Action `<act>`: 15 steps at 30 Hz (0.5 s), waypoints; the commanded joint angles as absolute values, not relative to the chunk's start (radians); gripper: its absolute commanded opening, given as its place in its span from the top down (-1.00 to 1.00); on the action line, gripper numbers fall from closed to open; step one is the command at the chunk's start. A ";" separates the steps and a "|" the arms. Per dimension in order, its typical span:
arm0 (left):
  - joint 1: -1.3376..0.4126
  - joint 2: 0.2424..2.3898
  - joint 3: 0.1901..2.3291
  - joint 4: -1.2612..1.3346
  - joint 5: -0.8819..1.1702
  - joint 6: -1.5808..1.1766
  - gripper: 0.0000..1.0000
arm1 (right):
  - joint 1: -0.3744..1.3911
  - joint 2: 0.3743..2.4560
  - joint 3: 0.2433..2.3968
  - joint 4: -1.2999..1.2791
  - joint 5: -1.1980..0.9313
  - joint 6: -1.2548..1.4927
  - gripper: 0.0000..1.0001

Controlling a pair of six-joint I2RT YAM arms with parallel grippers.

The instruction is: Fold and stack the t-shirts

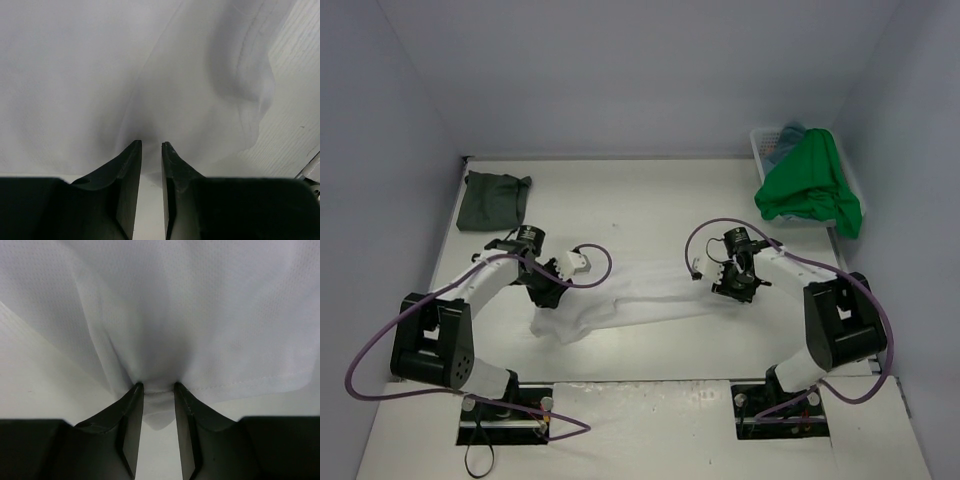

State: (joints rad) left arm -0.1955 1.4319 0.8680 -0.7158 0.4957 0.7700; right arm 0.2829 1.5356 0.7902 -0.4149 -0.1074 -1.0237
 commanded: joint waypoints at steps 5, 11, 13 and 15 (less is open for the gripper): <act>-0.199 1.433 0.877 -0.646 0.495 0.721 0.64 | 0.262 1.549 0.810 -0.420 -0.087 -1.032 0.82; -0.222 1.463 0.867 -0.606 0.440 0.701 0.65 | 0.258 1.574 0.813 -0.419 -0.015 -1.042 0.81; -0.230 1.474 0.873 -0.588 0.422 0.681 0.66 | 0.258 1.585 0.810 -0.420 -0.003 -1.045 0.56; -0.242 1.492 0.884 -0.584 0.403 0.666 0.66 | 0.258 1.582 0.811 -0.419 -0.003 -1.051 0.49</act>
